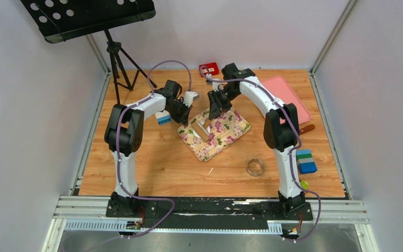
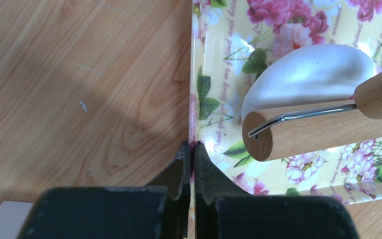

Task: Roll out the dumpling wrappers from the dough
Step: Flatten out the dough on the work surface.

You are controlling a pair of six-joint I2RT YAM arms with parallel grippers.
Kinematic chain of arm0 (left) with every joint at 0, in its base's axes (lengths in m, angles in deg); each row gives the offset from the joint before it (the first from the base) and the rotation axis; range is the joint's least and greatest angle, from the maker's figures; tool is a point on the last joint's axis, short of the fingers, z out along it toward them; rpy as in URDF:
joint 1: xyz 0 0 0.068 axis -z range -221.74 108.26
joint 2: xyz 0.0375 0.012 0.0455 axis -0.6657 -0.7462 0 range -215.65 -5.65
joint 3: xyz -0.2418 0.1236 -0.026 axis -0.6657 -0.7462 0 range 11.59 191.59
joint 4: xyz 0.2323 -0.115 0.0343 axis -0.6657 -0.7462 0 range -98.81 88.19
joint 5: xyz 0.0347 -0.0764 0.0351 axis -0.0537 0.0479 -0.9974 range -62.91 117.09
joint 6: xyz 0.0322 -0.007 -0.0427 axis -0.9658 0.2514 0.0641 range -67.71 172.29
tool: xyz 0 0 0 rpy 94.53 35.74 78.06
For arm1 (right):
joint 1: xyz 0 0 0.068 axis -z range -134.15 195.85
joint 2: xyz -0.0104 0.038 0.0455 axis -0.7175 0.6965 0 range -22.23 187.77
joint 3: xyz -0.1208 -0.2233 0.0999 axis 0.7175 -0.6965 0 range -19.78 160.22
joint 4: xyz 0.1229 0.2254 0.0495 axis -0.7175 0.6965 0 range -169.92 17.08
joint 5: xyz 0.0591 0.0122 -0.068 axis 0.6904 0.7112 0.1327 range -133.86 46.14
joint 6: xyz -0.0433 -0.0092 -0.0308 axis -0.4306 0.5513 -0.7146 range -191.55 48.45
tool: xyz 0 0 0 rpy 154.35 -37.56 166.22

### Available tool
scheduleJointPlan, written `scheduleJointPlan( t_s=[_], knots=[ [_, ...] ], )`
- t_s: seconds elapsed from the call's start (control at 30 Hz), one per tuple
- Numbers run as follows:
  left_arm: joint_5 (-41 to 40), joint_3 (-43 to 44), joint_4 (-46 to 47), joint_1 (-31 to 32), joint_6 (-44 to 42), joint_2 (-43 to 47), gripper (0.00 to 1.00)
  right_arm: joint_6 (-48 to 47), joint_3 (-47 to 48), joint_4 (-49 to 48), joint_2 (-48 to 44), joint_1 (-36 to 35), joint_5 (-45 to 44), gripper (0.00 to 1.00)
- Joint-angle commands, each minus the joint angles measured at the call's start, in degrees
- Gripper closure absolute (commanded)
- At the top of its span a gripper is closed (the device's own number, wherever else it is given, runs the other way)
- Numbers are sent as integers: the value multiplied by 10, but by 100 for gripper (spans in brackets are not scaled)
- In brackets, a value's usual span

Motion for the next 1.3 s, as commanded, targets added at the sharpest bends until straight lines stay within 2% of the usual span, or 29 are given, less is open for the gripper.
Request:
scheduleJointPlan(
  t_s=[0.0, 0.3, 0.47, 0.6, 0.73, 0.87, 0.97, 1.1, 1.17, 1.27],
  knots=[
    [-10, 0, -1, 7, -7, -9, 100, -18, 15, 7, 23, -10, -28, 100],
    [-9, 0, -1, 7, -7, -9, 100, -16, 46, 7, -34, 28, 23, 100],
    [-9, 1, -2, 7, -7, -10, 100, -45, 47, 9, -85, 36, 31, 100],
    [-11, 2, -3, 8, -9, -12, 100, -97, 67, 37, -115, 36, 4, 100],
    [-9, 10, -12, 11, -15, -16, 100, -207, 75, 84, -143, 29, -54, 100],
    [-2, 23, -28, 18, -32, -25, 100, -372, -17, 68, -218, -6, -178, 100],
    [8, 31, -42, 24, -49, -30, 100, -494, -174, -7, -312, -44, -248, 100],
    [20, 43, -62, 28, -69, -38, 100, -652, -335, -122, -418, -88, -270, 100],
    [26, 46, -68, 29, -77, -38, 100, -688, -356, -135, -451, -105, -239, 100],
    [32, 50, -79, 31, -89, -40, 100, -682, -313, -112, -440, -127, -210, 100]
  ],
)
